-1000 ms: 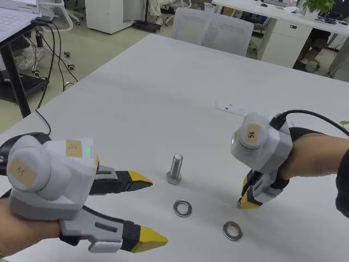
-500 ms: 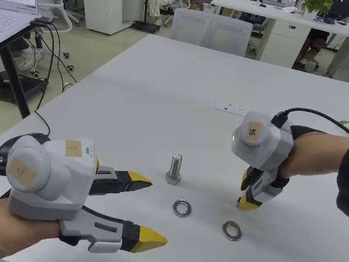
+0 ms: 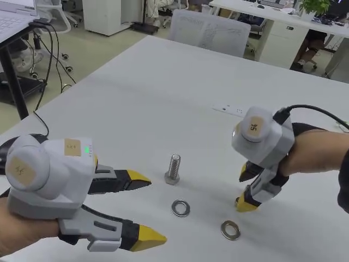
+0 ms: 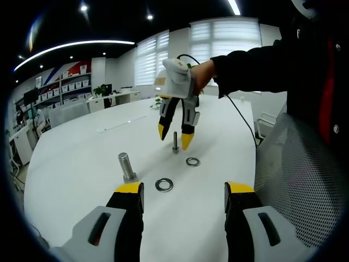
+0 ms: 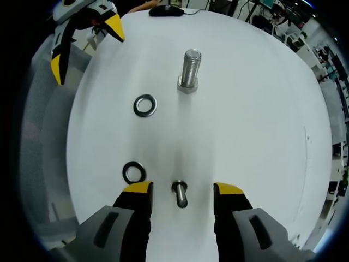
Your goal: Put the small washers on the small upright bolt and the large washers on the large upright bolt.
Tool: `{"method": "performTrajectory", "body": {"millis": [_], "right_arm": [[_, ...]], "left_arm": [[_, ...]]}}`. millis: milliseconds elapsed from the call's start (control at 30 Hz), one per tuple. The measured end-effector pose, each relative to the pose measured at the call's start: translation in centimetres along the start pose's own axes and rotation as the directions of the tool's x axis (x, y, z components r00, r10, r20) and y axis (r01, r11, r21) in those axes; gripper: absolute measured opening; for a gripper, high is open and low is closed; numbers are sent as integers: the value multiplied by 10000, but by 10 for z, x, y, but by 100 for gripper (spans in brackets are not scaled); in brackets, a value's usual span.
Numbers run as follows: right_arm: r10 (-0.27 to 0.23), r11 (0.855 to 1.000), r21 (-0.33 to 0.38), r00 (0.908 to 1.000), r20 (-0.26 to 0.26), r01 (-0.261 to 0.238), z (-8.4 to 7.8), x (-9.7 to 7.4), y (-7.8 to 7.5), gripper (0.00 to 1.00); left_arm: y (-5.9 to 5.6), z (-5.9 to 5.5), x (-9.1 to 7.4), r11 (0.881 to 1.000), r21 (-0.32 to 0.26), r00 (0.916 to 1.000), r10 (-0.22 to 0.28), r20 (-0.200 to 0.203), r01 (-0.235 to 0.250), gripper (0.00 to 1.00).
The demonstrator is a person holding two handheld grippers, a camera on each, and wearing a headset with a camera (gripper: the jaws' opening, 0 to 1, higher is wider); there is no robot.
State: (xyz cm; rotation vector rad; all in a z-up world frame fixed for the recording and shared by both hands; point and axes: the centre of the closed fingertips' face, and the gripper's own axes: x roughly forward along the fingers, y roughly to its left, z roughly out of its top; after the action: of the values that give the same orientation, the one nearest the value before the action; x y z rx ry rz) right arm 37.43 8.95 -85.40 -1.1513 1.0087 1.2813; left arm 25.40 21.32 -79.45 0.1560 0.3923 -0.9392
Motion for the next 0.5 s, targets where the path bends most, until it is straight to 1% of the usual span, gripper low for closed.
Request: {"method": "performTrajectory", "body": {"millis": [300, 500], "right_arm": [[-36, 10000, -27, 9998, 189, 37, 5, -4, 5, 53], [-57, 9999, -82, 9995, 315, 60, 9, -9, 6, 55]], "left_arm": [[-1, 1, -2, 10000, 48, 10000, 1, 22, -1, 59], [-2, 3, -3, 10000, 79, 10000, 19, 45, -19, 59]]}}
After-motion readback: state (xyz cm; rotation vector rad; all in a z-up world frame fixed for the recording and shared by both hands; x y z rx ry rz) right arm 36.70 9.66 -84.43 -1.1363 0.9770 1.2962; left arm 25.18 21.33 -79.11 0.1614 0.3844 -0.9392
